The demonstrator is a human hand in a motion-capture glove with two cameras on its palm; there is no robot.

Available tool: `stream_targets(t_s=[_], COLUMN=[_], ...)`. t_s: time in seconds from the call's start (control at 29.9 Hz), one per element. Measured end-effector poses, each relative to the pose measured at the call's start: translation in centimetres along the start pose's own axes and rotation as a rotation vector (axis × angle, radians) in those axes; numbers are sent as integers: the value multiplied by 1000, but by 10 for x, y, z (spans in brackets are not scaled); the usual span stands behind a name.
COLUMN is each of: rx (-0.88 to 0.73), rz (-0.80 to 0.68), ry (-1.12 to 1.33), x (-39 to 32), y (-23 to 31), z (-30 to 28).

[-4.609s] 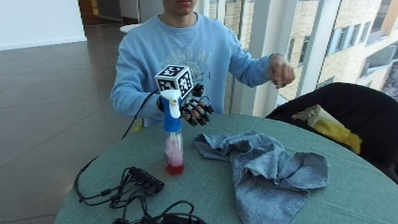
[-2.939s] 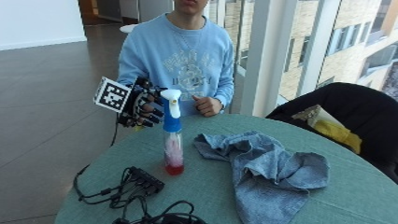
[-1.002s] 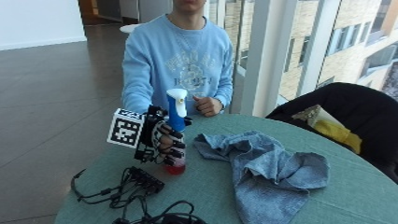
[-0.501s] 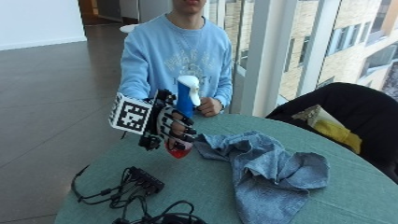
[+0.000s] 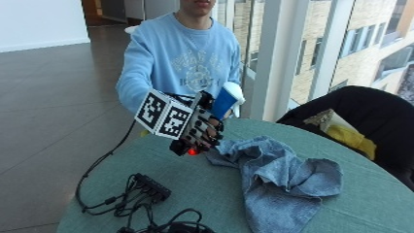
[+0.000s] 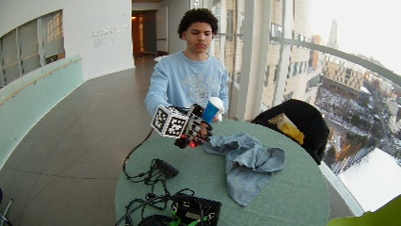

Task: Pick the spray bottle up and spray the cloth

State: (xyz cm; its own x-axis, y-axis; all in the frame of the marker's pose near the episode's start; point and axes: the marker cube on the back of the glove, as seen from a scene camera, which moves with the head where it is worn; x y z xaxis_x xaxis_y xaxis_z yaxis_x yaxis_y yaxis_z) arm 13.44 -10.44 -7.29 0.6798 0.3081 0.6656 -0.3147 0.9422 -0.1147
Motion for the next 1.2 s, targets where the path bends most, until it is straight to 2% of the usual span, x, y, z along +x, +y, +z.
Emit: stream_targets(t_s=[0.3,0.6,1.2], rx=[-179,-289,-349], rz=[111,183,246], ry=[17,69,95], x=[0,9,10], y=[-12,-13,-13], z=[12,27,38])
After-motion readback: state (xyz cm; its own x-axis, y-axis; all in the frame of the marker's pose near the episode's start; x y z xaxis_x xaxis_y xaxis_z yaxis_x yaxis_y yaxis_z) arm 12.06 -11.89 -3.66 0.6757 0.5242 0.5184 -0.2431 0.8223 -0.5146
